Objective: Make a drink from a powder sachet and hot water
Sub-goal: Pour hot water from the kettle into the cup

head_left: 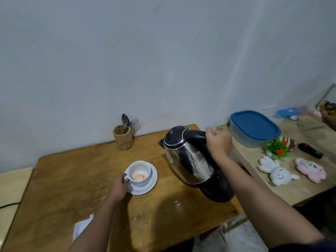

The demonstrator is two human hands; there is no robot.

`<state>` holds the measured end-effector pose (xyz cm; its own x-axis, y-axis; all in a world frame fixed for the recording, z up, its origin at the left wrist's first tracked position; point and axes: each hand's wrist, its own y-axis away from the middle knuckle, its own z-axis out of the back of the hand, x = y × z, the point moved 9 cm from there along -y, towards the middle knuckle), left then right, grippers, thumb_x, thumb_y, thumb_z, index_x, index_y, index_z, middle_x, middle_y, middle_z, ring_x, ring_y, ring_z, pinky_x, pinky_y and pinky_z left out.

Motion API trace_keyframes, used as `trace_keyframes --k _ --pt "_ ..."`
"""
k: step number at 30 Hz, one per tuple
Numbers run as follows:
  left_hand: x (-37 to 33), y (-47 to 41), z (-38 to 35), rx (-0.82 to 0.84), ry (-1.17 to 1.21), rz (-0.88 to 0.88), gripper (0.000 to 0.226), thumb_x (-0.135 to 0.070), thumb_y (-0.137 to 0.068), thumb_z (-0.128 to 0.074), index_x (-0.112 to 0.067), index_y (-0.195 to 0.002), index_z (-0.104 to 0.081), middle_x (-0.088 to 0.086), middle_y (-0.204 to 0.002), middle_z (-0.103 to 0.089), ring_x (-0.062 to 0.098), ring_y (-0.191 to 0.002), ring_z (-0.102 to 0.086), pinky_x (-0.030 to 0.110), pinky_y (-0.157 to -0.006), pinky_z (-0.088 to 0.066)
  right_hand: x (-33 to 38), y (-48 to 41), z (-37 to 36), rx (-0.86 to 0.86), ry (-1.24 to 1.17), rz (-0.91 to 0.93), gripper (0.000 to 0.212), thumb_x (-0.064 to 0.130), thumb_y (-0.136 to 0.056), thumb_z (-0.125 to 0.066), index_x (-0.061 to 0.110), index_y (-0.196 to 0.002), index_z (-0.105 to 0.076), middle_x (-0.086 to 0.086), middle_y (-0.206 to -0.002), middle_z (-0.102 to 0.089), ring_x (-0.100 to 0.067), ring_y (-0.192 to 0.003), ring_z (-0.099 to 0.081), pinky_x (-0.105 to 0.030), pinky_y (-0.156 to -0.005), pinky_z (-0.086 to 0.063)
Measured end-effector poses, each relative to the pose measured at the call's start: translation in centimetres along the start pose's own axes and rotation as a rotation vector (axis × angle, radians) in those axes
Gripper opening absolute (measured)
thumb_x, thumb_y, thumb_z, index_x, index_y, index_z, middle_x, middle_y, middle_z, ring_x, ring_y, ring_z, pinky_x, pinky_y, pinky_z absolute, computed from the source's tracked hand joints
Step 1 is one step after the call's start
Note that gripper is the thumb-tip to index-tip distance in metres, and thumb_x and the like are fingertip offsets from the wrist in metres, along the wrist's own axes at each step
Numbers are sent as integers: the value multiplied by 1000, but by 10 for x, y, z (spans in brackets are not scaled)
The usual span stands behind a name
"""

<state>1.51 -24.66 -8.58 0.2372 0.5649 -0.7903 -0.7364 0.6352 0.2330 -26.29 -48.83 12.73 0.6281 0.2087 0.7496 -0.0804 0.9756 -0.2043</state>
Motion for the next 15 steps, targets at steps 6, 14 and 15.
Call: trace_keyframes --k 6,14,15 --pt "1 0 5 17 -61 27 31 -10 -95 -45 0 -122 -54 21 -124 -59 33 -109 -56 35 -85 -42 55 22 -55 184 125 215 47 28 -80 -49 13 -38 -34 -1 -41 -33 -24 -42 -36 -28 -45 -25" --pt "-2 0 9 61 -89 41 28 -11 -95 -45 -6 -120 -57 17 -123 -60 30 -109 -55 36 -89 -43 106 34 -95 330 308 384 41 31 -80 -47 11 -46 -36 0 -46 -38 -20 -44 -37 -25 -45 -28" --pt "-2 0 9 66 -89 45 28 -11 -95 -45 -7 -119 -58 17 -123 -61 30 -109 -55 35 -88 -43 109 34 -99 339 323 403 40 31 -80 -47 11 -46 -36 0 -47 -38 -20 -44 -37 -25 -46 -28"
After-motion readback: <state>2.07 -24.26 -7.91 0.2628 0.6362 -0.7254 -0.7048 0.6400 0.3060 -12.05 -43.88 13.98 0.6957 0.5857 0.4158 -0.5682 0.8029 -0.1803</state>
